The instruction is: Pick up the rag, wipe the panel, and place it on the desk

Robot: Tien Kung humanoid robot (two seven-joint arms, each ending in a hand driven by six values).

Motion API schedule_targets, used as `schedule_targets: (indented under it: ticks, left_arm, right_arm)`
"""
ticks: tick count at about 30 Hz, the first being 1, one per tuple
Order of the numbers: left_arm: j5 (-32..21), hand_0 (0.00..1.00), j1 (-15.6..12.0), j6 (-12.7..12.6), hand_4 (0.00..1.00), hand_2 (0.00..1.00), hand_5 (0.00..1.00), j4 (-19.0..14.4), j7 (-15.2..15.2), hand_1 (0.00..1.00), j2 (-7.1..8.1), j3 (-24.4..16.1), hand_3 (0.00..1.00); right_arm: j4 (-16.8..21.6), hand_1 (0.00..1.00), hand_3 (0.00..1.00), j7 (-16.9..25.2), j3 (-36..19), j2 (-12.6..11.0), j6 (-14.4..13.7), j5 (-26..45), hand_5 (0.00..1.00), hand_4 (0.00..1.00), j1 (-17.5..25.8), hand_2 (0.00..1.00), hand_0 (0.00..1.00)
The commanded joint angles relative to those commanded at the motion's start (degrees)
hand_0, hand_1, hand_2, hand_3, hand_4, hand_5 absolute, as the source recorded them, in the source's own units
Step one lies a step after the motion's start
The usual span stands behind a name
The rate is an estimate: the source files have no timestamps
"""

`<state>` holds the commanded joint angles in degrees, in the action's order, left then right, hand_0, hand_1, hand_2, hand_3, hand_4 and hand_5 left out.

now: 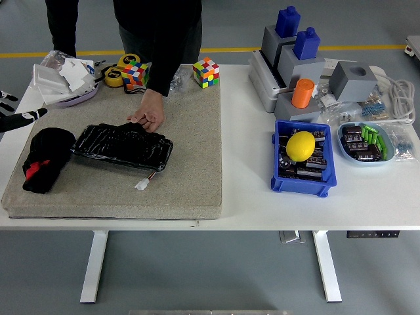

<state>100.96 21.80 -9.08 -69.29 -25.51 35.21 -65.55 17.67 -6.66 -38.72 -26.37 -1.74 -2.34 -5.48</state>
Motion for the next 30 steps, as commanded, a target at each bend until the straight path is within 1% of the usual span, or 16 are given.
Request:
schedule_targets:
  ticks: [14, 30]
  left_arm:
    - [0.1, 0.43, 0.2, -0.2, 0.998, 0.695, 0.755, 0.2, 0.3, 0.633, -0.04, -0.2, 0.78]
    - [-0.1, 0.427, 0.5, -0.3, 0.998, 0.695, 0.744, 0.3, 0.2, 0.633, -0.56, 0.2, 0.78]
  right_arm:
    - [0.0, 0.661, 0.61, 0.1, 0.1, 0.1, 0.0, 0.1, 0.552, 0.998, -0.2, 0.681, 0.731]
    - [0.0, 0.661, 0.61, 0.2, 0.1, 0.2, 0.0, 0.4, 0.553, 0.998, -0.4, 0.682, 0.731]
